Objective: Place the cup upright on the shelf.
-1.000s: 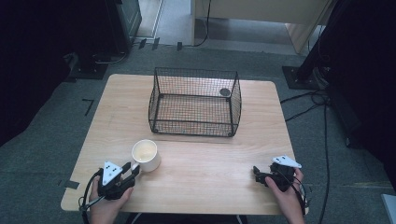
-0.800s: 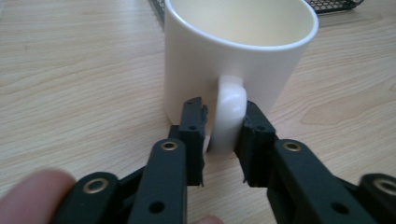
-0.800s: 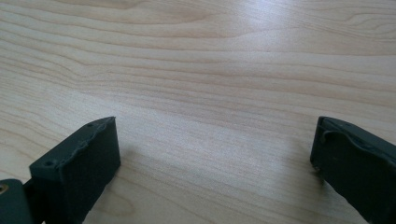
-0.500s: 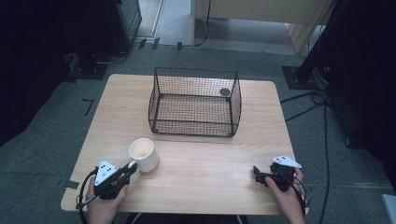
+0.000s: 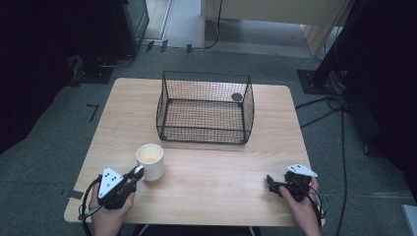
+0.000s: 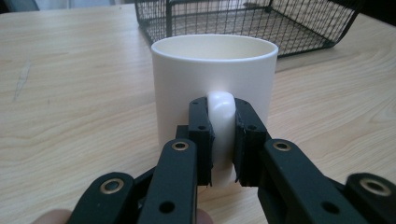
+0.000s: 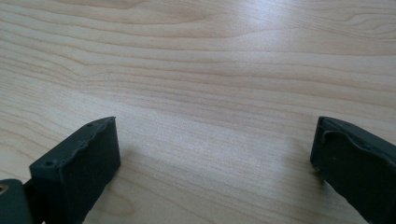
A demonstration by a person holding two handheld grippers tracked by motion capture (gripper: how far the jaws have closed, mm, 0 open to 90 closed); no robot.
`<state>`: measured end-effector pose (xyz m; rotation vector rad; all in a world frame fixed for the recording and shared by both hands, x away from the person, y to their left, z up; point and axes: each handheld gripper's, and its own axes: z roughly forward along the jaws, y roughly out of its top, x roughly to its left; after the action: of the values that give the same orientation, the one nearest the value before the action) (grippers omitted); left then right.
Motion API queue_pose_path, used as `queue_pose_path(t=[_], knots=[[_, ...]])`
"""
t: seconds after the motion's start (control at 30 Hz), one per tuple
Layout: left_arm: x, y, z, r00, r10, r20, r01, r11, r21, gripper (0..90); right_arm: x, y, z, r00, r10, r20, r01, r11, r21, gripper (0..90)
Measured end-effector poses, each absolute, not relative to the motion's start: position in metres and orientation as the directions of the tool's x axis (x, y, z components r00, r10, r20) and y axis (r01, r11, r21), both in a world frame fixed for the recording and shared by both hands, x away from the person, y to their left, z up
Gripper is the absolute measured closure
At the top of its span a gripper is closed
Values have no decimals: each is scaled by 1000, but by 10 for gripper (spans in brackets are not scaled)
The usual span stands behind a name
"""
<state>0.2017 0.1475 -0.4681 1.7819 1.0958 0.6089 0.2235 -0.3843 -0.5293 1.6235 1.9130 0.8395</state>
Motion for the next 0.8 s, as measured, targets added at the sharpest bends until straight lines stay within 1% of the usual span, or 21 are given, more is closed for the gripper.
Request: queue_pose_path(t=[0.03, 0.23, 0.5, 0.8], knots=[[202, 147, -464, 485, 872, -62, 409, -163, 898, 813, 223, -384, -529, -172, 985, 22, 683, 103, 723, 10], [201, 140, -456, 496, 867, -47, 383, -170, 908, 812, 224, -384, -529, -172, 985, 22, 683, 103, 723, 9], [207, 137, -448, 534, 839, -105, 380, -128, 916, 813, 224, -384, -529, -172, 985, 23, 683, 102, 723, 9], [216, 123, -429, 559, 825, -78, 320, -128, 939, 813, 224, -384, -529, -172, 985, 22, 683, 103, 723, 8]])
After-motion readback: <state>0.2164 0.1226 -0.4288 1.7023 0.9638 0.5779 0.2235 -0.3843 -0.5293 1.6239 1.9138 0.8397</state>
